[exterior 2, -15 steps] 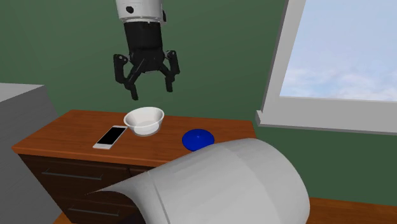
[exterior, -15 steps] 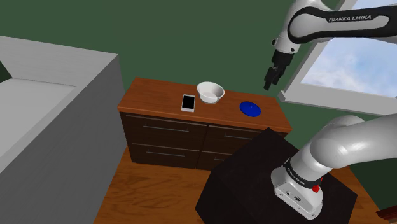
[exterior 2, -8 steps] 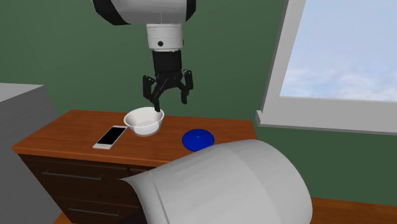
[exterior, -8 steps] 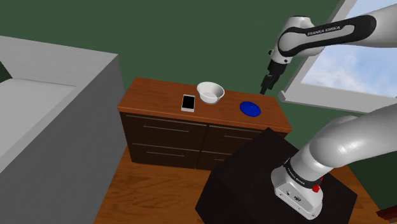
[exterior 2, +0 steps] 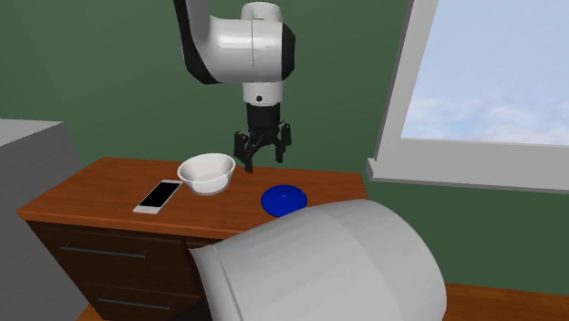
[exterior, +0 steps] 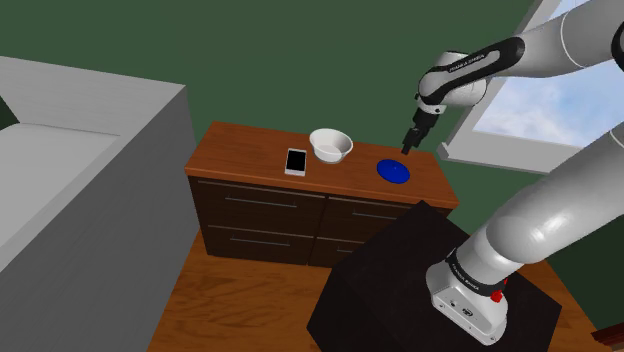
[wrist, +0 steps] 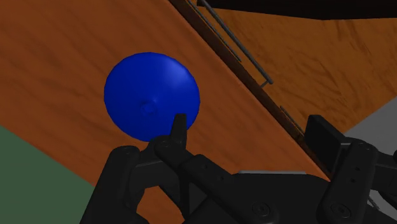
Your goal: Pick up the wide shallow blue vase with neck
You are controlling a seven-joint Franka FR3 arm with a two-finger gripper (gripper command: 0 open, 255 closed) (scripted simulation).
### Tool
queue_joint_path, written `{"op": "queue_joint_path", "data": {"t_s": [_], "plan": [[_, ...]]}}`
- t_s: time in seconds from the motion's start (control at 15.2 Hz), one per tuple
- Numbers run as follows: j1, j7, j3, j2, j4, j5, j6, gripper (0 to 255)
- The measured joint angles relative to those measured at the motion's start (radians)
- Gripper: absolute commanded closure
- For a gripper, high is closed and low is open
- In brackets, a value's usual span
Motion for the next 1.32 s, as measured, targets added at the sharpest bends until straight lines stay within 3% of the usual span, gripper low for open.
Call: {"op": "queue_joint_path", "data": {"t_s": [0.33,0.73,1.25,1.32], "plan": [[-0.011,-0.173,-0.034,0.219,0.102,0.163,0.106,0],[-0.105,-0.378,0.013,0.476,0.266,0.374,0.172,0],[-0.153,-0.449,0.070,0.596,0.302,0.467,0.246,0],[-0.156,-0.452,0.073,0.602,0.305,0.471,0.249,255]]}}
